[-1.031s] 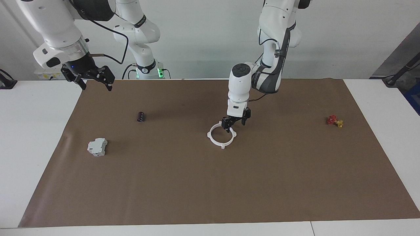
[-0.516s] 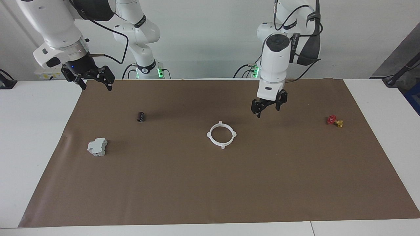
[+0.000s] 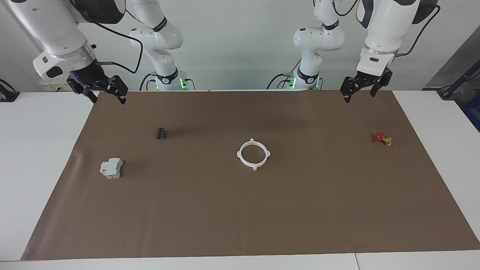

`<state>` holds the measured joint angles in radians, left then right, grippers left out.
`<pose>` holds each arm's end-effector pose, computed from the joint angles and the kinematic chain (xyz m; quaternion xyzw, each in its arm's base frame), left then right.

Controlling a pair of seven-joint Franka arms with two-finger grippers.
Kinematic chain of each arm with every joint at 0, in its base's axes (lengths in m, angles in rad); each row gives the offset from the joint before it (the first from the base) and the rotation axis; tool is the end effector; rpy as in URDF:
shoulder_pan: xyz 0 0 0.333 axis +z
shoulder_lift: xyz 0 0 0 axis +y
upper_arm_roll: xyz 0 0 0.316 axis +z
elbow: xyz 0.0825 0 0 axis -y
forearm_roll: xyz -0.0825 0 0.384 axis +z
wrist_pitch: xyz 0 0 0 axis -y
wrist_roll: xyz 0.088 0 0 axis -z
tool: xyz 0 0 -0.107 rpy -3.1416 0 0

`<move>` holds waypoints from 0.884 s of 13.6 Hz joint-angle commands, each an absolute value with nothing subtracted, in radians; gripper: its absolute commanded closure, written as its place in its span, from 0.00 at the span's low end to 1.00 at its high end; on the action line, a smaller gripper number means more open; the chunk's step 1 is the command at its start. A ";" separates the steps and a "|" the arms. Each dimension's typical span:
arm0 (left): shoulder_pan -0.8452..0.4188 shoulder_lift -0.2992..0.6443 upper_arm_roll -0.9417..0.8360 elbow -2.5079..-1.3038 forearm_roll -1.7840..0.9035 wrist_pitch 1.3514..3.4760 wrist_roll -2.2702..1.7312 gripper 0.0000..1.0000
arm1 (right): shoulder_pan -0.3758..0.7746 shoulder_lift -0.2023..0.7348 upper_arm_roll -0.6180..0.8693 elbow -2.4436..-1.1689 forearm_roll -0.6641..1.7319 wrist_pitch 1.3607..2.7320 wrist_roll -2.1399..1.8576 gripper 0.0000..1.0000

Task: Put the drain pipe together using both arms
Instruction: 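Open the left gripper and withdraw it from the joined ring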

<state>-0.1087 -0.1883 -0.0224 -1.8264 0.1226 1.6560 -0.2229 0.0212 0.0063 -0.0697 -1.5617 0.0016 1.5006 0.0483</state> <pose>0.4977 -0.0544 0.6107 -0.9971 -0.0413 -0.0199 0.0606 0.5482 -0.0263 0.6194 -0.9983 0.0483 0.0337 0.0006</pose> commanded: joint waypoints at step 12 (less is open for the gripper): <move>0.019 -0.117 0.004 -1.816 -0.009 1.686 0.034 0.00 | 0.031 -0.020 -0.057 -1.603 -0.035 1.531 0.038 0.00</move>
